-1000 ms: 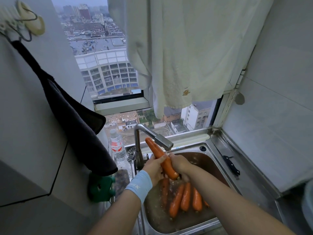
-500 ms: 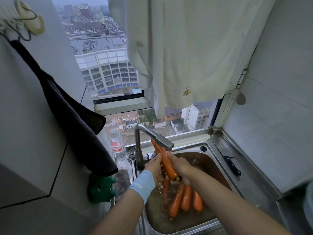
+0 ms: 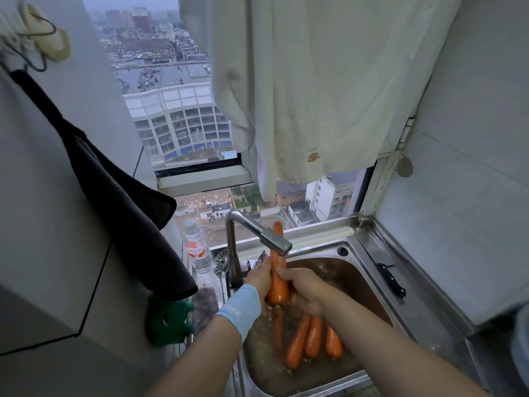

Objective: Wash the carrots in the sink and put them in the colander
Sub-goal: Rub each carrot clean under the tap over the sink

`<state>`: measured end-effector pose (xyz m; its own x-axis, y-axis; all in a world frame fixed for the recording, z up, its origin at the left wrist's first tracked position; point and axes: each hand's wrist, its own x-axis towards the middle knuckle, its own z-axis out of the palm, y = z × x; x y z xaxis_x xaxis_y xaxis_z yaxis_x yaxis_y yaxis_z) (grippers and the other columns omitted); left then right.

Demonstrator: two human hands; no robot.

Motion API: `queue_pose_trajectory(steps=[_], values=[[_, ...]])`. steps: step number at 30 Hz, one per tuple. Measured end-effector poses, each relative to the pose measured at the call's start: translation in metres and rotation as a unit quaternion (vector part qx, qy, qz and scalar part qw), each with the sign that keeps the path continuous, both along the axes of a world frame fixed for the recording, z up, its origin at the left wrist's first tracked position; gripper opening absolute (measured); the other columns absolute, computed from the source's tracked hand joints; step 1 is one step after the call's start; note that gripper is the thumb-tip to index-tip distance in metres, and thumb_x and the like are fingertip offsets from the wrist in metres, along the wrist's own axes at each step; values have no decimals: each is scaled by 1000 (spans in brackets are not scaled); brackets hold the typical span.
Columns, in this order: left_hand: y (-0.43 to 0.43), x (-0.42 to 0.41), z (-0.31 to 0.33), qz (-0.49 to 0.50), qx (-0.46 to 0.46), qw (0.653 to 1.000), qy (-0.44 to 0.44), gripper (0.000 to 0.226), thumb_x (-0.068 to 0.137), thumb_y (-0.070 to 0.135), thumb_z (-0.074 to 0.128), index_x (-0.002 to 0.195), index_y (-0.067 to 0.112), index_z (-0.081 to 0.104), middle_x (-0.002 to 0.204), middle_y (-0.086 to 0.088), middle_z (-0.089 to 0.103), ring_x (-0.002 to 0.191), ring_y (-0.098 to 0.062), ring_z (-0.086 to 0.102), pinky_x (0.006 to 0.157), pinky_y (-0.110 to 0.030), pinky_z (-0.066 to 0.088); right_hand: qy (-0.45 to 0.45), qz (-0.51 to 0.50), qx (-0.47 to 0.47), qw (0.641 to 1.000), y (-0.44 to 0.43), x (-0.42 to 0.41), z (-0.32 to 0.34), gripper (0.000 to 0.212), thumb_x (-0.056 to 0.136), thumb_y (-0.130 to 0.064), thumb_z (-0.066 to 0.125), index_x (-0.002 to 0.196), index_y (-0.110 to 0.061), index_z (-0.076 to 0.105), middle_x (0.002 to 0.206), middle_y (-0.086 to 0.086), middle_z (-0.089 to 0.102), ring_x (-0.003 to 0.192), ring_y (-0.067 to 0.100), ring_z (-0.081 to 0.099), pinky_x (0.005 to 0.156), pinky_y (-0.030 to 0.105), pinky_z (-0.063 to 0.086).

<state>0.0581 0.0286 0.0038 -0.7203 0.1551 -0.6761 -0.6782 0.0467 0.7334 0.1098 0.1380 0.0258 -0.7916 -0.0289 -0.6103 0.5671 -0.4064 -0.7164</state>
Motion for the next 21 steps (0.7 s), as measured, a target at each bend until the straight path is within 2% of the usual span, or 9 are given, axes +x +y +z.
queue_pose_trajectory(steps=[3,5,7,10,14,16,18,20,21], values=[[-3,7,5,-21,116,991,-55,38,95,45,61,132,36,56,130,-17,60,114,-44,61,84,-63,56,5,-32,53,998,4,-3,-3,31,102,-33,61,114,-6,70,113,19,74,100,31,71,90,47,59],[-2,12,10,-20,160,985,-66,38,97,34,62,134,30,57,134,-19,57,117,-45,59,85,-62,57,-10,-25,139,990,6,-6,-6,43,96,-49,63,107,-8,72,105,15,76,97,30,72,95,48,58],[-2,13,13,-14,159,985,-63,40,98,27,61,136,18,55,133,-20,57,117,-43,59,81,-57,59,-2,8,225,974,9,-9,-11,53,92,-59,63,109,-10,75,106,11,76,97,27,71,97,46,57],[-6,12,18,7,145,987,-65,38,97,22,64,132,15,52,129,-23,58,113,-40,61,73,-48,60,39,63,333,940,17,-9,-13,49,97,-58,56,103,-14,75,107,7,75,98,21,69,97,39,54],[-13,6,25,14,101,992,-80,19,99,24,61,112,16,50,109,-26,62,88,-35,65,79,-40,57,120,118,485,858,32,-13,-21,45,103,-40,52,144,-22,53,143,9,48,135,29,47,113,43,39],[-13,5,27,17,73,993,-88,26,97,25,64,119,17,52,112,-27,60,86,-35,66,75,-38,58,188,196,498,823,39,-13,-20,51,104,-40,52,152,-25,43,161,3,28,152,28,21,124,47,21],[-14,5,31,17,64,993,-100,31,95,23,66,123,15,54,114,-27,61,85,-36,68,67,-35,58,234,286,533,761,44,-11,-14,55,103,-51,48,152,-28,43,168,-4,17,156,21,2,126,50,5],[-16,5,36,14,59,993,-97,26,97,21,63,121,12,56,111,-28,63,76,-35,69,59,-33,56,256,326,584,698,46,-8,-8,59,100,-63,40,149,-30,42,164,-4,24,156,18,3,126,52,-4],[-17,4,39,12,57,994,-90,24,97,20,62,118,11,56,110,-27,63,74,-35,69,54,-33,56,264,327,608,674,46,-7,-6,62,98,-68,34,145,-30,44,157,-3,33,154,20,13,126,53,-3]])
